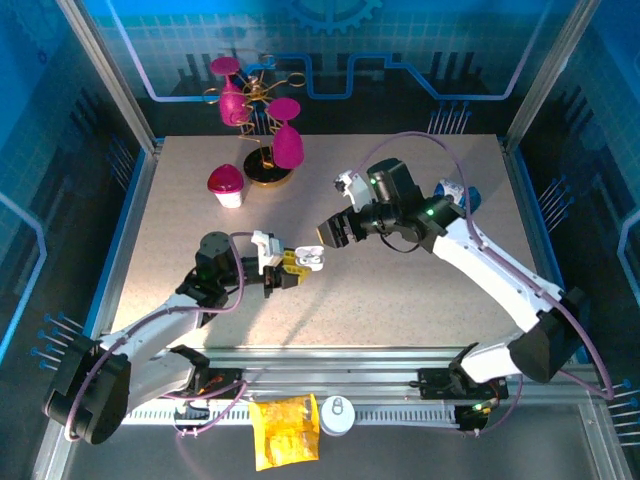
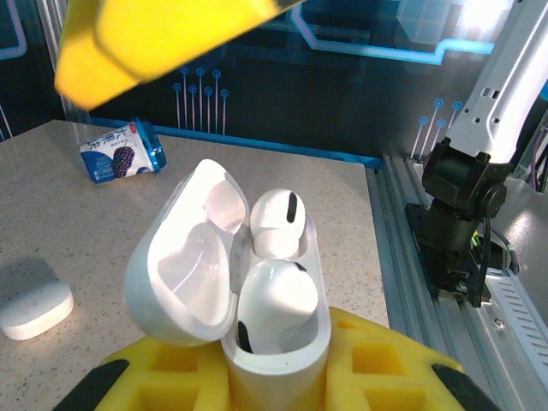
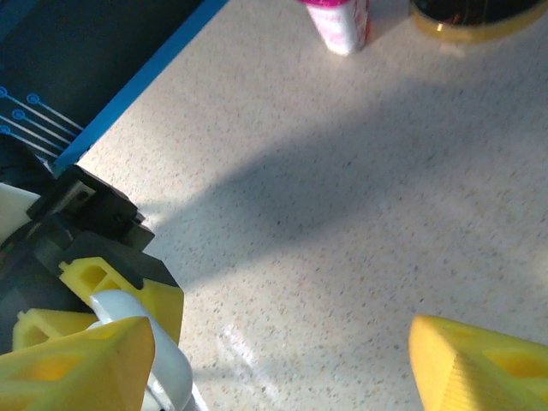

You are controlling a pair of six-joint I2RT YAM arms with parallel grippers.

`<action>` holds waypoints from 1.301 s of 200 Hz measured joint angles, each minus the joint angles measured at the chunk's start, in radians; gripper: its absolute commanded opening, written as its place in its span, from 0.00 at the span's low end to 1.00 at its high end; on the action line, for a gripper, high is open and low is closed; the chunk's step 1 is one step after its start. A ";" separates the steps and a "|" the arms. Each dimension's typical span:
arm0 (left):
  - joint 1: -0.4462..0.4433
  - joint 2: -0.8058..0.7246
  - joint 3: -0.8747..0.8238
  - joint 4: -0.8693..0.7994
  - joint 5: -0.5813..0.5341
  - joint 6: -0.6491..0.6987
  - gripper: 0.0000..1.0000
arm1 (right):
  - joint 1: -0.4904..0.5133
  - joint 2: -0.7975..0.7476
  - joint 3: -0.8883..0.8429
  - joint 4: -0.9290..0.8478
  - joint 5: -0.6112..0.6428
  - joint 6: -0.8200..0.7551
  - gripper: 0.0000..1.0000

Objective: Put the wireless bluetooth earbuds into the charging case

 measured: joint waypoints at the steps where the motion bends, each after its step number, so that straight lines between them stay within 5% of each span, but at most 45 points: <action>1: 0.000 0.000 0.000 0.000 0.000 0.000 0.13 | -0.001 0.003 0.002 -0.005 -0.004 0.001 0.78; 92: -0.008 0.000 0.000 -0.001 0.015 0.019 0.13 | -0.011 0.072 0.047 -0.146 -0.098 -0.053 0.78; 200: -0.008 0.020 0.001 0.040 0.021 -0.019 0.13 | 0.038 -0.036 -0.010 -0.170 -0.144 -0.206 0.79; 260: -0.010 0.051 0.045 0.067 0.108 -0.114 0.13 | 0.095 -0.145 -0.143 -0.040 -0.190 -0.344 0.59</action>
